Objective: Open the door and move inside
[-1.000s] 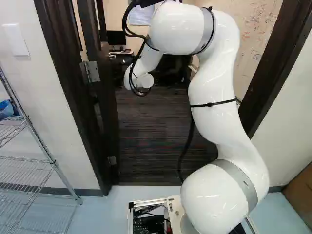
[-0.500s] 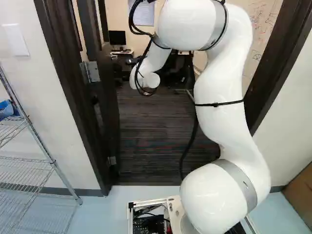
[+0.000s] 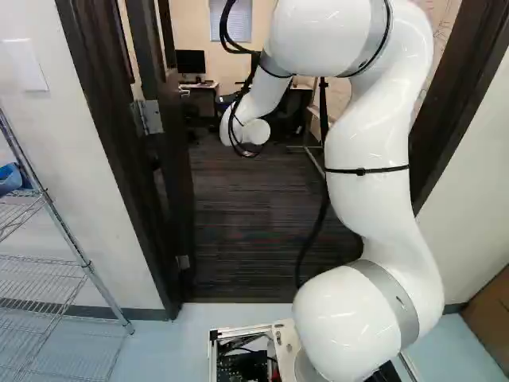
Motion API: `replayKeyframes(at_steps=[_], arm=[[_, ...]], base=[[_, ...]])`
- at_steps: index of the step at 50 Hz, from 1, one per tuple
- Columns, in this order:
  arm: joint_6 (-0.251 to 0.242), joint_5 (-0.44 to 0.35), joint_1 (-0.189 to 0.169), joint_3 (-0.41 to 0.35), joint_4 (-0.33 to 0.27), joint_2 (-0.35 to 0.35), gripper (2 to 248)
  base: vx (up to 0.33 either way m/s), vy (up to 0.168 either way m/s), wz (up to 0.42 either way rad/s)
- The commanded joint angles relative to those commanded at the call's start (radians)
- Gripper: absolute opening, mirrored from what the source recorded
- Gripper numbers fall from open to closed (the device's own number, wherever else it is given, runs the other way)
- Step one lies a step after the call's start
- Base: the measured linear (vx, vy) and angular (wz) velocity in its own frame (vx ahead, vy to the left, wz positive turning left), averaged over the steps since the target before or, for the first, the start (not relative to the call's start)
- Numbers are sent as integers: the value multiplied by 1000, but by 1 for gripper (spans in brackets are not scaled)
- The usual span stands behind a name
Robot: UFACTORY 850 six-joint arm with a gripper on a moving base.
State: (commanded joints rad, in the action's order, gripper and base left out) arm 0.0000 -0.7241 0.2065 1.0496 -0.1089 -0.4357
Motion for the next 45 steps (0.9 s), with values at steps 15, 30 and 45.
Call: replayKeyframes(at_steps=[15,30,45], arm=[[0,0,-29,-46,0,37,247],[0,0,-60,-90,3,73,247],[0,0,-91,-131,32,107,247]], base=[[0,0,0],[0,0,0],[0,0,0]])
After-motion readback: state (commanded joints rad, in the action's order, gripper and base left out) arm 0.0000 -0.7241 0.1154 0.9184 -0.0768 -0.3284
